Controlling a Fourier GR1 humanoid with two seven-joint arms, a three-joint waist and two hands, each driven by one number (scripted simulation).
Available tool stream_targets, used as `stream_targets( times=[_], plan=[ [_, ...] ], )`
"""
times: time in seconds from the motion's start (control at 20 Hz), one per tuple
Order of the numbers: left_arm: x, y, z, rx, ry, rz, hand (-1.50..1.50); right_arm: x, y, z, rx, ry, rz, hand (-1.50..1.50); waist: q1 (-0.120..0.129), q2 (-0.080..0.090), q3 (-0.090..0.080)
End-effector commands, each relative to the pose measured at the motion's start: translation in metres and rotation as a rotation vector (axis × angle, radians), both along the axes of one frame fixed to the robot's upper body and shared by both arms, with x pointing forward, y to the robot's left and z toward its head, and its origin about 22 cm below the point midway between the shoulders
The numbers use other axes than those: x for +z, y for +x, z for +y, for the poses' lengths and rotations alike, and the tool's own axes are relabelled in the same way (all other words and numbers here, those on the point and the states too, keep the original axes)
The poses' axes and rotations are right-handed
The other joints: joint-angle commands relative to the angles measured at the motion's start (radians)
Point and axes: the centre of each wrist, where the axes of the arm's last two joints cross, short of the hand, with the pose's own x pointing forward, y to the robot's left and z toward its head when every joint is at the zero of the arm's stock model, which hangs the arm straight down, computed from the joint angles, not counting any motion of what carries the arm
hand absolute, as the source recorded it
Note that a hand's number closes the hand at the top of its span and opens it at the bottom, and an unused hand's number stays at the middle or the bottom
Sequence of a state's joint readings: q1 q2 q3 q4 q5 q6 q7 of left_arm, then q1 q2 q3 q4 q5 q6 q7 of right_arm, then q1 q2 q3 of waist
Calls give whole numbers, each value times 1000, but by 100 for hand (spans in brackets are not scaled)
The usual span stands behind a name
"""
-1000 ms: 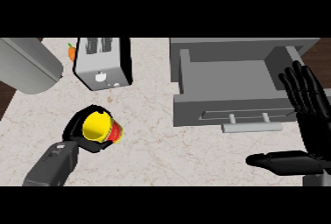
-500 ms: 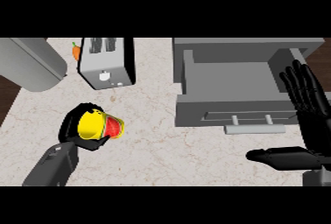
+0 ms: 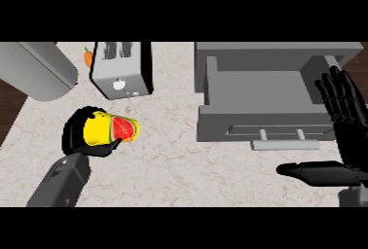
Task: Pick up the cup, place it into the drawer and close the drawer
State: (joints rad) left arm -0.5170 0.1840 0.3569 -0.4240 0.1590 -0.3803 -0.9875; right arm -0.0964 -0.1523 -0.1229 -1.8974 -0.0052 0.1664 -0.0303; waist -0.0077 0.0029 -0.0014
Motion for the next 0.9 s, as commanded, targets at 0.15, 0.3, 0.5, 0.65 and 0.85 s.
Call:
stream_targets(
  times=[0.15,0.3,0.5,0.65,0.85],
  plan=[
    [55,45,-26,-144,19,-165,150,-10,-9,-11,-21,-1,7,-150,13,-8,3],
    [89,65,-66,-151,79,-227,150,-7,-15,-10,-16,5,15,-150,15,-12,3],
    [130,76,-107,-172,115,-234,150,-4,-4,4,-31,11,22,-150,20,-11,3],
    [160,75,-126,-213,126,-243,150,-7,-12,-24,-36,-1,25,-150,15,-9,2],
    [211,82,-166,-242,172,-240,150,0,-11,-12,-28,10,18,-150,6,-10,2]
  ],
)
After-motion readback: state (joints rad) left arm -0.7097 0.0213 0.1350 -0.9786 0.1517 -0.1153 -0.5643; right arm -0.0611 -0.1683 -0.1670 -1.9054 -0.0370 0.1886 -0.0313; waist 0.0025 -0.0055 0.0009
